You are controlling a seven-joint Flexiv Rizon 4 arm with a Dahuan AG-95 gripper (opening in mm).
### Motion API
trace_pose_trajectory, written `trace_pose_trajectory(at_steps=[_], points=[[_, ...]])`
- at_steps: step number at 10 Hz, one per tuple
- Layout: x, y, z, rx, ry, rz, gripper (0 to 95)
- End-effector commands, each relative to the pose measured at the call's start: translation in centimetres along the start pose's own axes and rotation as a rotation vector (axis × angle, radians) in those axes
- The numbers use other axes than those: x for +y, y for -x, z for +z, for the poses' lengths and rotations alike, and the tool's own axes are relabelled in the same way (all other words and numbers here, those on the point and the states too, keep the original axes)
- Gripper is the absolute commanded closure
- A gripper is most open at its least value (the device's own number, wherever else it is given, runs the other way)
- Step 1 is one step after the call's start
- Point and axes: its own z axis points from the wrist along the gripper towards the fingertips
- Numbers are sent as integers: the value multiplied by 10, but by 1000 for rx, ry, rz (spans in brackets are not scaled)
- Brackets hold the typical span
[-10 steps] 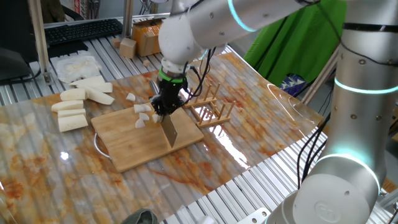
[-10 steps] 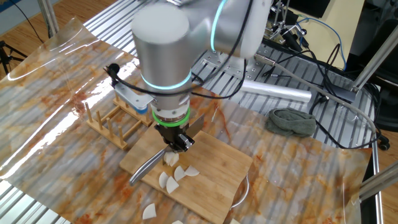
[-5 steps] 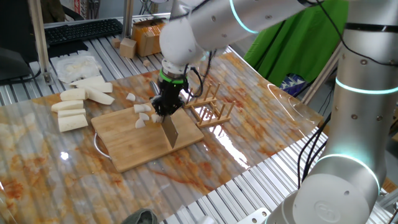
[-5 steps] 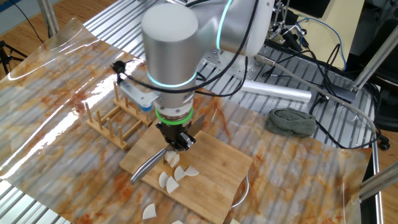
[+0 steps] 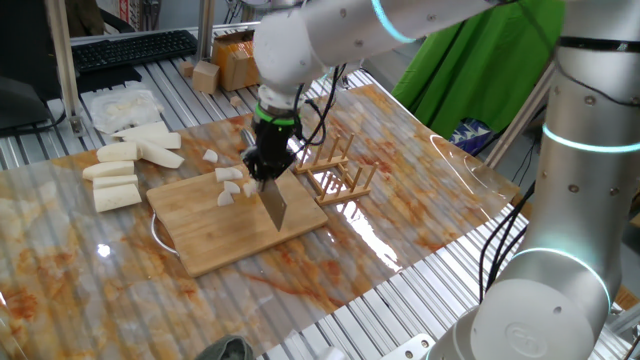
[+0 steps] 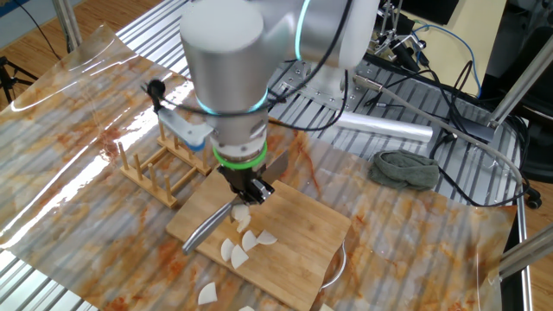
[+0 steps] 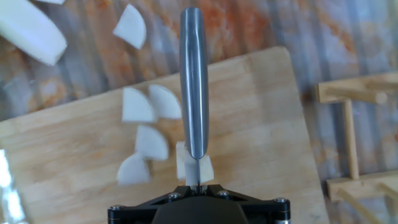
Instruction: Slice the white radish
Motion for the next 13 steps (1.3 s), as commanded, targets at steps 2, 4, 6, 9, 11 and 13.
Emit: trace_pose_trajectory(at_steps=[2, 4, 6, 9, 11, 13], points=[[4, 5, 2, -1, 6, -1, 950], [4, 8, -1, -6, 8, -2, 950], [5, 8, -1, -21, -3, 10, 950], [5, 8, -1, -21, -2, 15, 950], [5, 10, -3, -22, -2, 11, 950], [5, 12, -5, -26, -3, 2, 950]])
